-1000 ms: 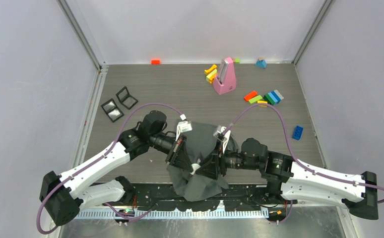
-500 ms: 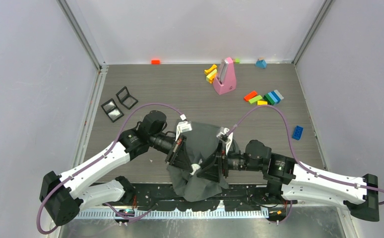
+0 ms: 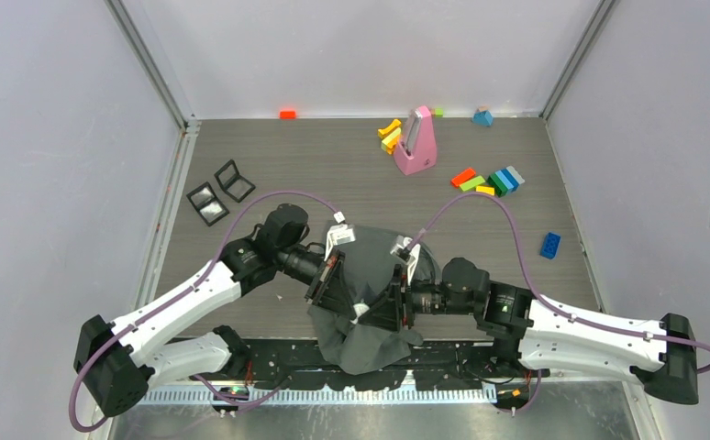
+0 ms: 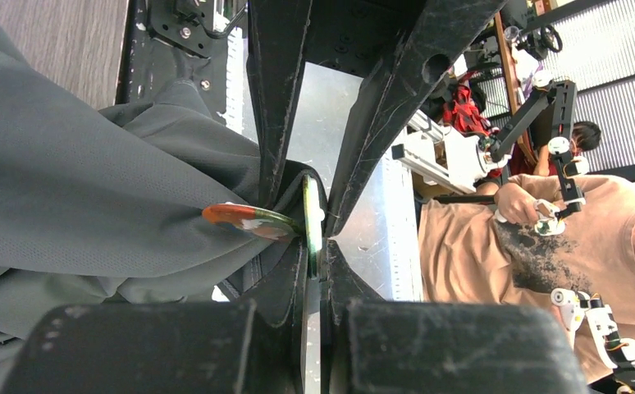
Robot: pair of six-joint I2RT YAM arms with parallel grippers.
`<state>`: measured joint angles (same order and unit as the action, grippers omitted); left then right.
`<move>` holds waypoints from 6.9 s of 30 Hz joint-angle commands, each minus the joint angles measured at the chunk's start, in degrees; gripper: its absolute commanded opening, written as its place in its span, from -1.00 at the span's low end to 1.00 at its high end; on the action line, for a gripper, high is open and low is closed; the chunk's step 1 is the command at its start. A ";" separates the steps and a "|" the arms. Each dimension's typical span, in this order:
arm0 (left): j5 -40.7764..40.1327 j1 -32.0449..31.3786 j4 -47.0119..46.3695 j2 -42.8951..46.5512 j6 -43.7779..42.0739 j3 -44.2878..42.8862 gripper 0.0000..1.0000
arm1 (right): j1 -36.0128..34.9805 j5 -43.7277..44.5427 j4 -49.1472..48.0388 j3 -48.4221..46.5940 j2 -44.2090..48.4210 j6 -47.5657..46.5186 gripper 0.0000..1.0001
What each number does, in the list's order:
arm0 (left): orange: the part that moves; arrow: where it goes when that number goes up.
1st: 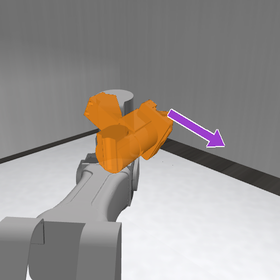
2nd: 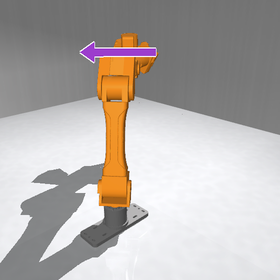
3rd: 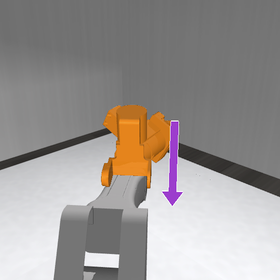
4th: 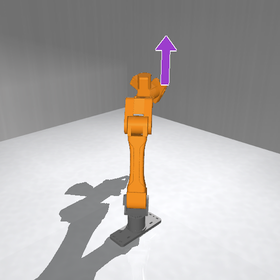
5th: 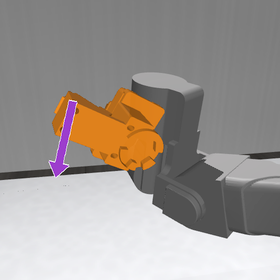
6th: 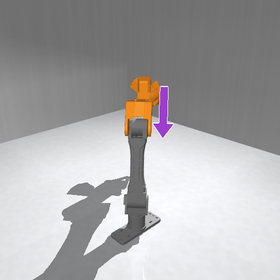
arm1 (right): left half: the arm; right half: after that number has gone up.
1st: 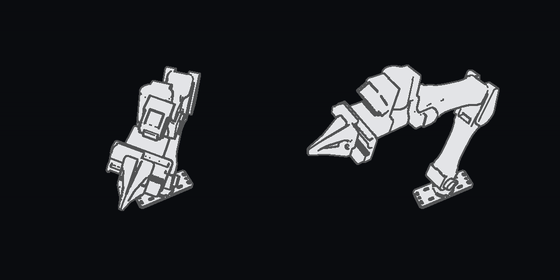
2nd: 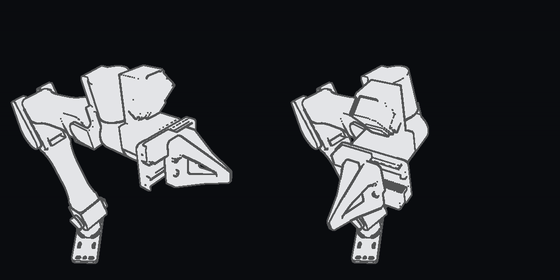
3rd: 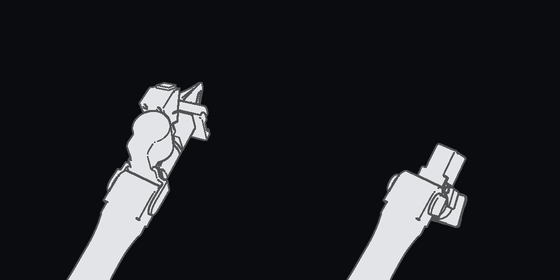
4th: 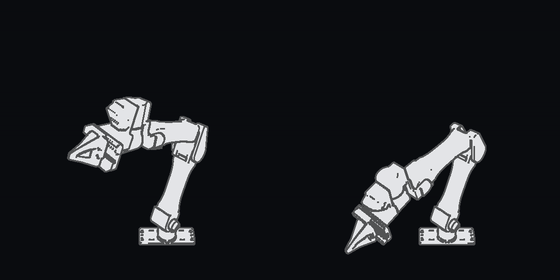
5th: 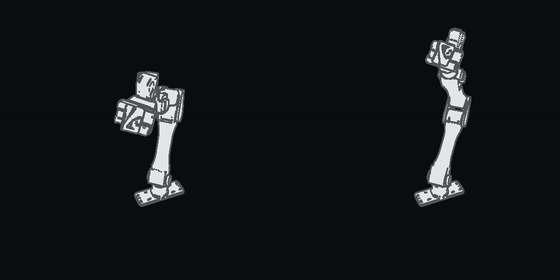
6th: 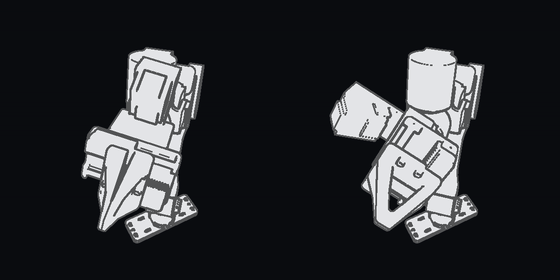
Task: Pin the brooch onto the clothing
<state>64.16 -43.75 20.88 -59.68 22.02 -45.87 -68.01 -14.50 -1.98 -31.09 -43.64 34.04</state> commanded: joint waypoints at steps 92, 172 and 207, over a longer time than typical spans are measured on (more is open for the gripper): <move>-58.30 3.58 -5.01 -13.58 16.24 4.39 0.97 | 28.76 31.79 36.93 -8.50 -27.43 9.59 0.29; -73.01 -11.22 3.14 -19.94 7.86 -23.23 -1.00 | 51.70 -2.09 40.64 -17.77 -15.71 -2.99 0.47; -55.36 -4.33 5.18 -18.59 6.05 -30.38 -1.00 | 28.94 5.50 19.97 -12.13 -11.62 3.25 -0.78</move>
<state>7.81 -48.34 30.02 -76.07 28.03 -72.60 -38.94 -18.33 15.66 -41.43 -56.31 36.88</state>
